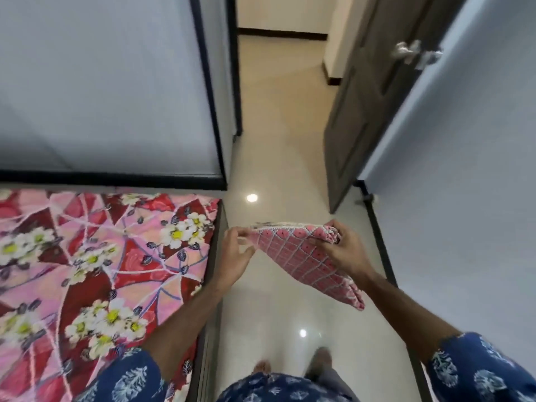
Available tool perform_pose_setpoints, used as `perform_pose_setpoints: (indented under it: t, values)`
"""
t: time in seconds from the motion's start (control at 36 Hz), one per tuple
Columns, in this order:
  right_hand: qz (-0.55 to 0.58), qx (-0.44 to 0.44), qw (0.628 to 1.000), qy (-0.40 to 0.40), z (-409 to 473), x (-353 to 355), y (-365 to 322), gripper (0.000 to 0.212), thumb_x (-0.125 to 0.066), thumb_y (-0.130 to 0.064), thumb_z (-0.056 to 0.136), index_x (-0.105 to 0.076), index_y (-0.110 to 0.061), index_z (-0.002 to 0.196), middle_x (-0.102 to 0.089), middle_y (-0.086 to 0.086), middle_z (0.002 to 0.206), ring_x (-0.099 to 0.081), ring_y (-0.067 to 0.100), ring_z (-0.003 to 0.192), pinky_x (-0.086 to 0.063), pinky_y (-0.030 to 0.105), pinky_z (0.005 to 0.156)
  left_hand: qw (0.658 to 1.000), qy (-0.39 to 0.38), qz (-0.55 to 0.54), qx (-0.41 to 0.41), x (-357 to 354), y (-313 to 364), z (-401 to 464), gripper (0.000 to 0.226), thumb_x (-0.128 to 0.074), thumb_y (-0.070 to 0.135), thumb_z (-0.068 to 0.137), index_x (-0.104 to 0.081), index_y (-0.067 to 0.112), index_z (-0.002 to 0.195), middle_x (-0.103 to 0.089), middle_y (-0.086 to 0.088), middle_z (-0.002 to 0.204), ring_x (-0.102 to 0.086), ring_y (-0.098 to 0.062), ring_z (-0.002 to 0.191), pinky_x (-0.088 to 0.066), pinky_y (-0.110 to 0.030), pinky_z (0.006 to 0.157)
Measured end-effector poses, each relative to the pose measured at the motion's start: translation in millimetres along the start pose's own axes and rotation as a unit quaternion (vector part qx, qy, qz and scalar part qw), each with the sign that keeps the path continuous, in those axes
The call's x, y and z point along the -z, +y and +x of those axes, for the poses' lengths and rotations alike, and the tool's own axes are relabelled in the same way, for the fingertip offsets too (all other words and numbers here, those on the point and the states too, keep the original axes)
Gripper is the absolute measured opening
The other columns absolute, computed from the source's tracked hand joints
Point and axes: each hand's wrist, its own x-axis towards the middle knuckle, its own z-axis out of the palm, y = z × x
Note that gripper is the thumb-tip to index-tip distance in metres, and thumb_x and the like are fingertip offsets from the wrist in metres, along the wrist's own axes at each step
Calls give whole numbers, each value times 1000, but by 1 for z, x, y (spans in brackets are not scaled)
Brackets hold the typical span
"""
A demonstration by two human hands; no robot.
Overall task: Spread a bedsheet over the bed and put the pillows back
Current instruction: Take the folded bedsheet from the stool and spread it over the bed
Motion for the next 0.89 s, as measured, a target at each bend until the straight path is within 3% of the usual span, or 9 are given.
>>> perform_pose_setpoints:
  t: [0.11, 0.17, 0.28, 0.39, 0.5, 0.61, 0.72, 0.83, 0.89]
  values:
    - [19, 23, 997, -73, 76, -18, -18, 30, -87, -35, 80, -62, -20, 87, -76, 6, 90, -76, 24, 79, -63, 55, 71, 998, -42, -4, 41, 4, 7, 19, 31, -66, 0, 92, -53, 5, 120, -58, -6, 109, -59, -18, 96, -50, -16, 72]
    - [32, 46, 993, -107, 106, -32, -29, 29, -87, -28, 80, -61, -16, 86, -75, 6, 87, -76, 25, 76, -62, 55, 68, 997, -64, 5, 37, 0, 8, 26, 35, -65, 6, 95, -50, 10, 125, -54, 3, 112, -57, -11, 101, -47, -9, 75]
    - [36, 89, 976, -196, 149, -61, -51, 40, -90, -42, 70, -59, -19, 82, -72, 5, 78, -72, 32, 71, -59, 56, 61, 996, 16, -41, 71, -11, 18, 38, 51, -70, 13, 94, -36, 17, 132, -45, 2, 131, -51, -7, 116, -45, -6, 84]
    - [72, 117, 950, -281, 179, -95, -76, 34, -92, -29, 72, -60, -29, 80, -71, -16, 71, -68, 4, 65, -53, 30, 60, 984, 111, -76, 115, -10, 27, 44, 90, -79, 46, 83, -22, 19, 146, -31, -3, 151, -46, -19, 134, -50, -25, 101]
    - [62, 145, 929, -334, 188, -136, -94, 45, -94, -39, 62, -63, -19, 89, -75, -2, 87, -73, 15, 81, -59, 46, 79, 965, 200, -104, 136, -2, 36, 33, 118, -80, 67, 67, -14, 21, 154, -29, 3, 155, -43, -17, 138, -46, -40, 112]
    - [47, 159, 896, -412, 174, -170, -111, 55, -99, -38, 59, -62, -9, 88, -72, 14, 86, -71, 34, 83, -58, 52, 82, 949, 254, -122, 140, 17, 35, 17, 94, -83, 56, 74, -20, 36, 141, -42, 20, 142, -47, -2, 132, -48, -35, 109]
    - [20, 172, 850, -498, 158, -207, -124, 36, -96, -13, 64, -66, -25, 79, -69, -10, 75, -66, 7, 75, -54, 32, 76, 923, 317, -163, 146, 47, 22, -10, 76, -82, 34, 84, -32, 23, 139, -59, 8, 130, -62, 1, 115, -55, -25, 93]
    - [-8, 167, 811, -561, 136, -243, -134, 30, -93, -11, 68, -66, -20, 79, -68, -2, 80, -65, 3, 74, -52, 21, 69, 903, 358, -185, 153, 68, 2, -40, 59, -77, 12, 89, -36, 16, 131, -61, 8, 105, -64, 13, 86, -50, -12, 74]
    - [-29, 153, 797, -584, 127, -261, -136, 32, -93, -21, 66, -72, -13, 90, -74, 9, 92, -70, 10, 84, -56, 24, 73, 895, 368, -197, 158, 76, -8, -54, 60, -76, 8, 89, -33, 20, 130, -58, 8, 98, -63, 14, 79, -49, -10, 69]
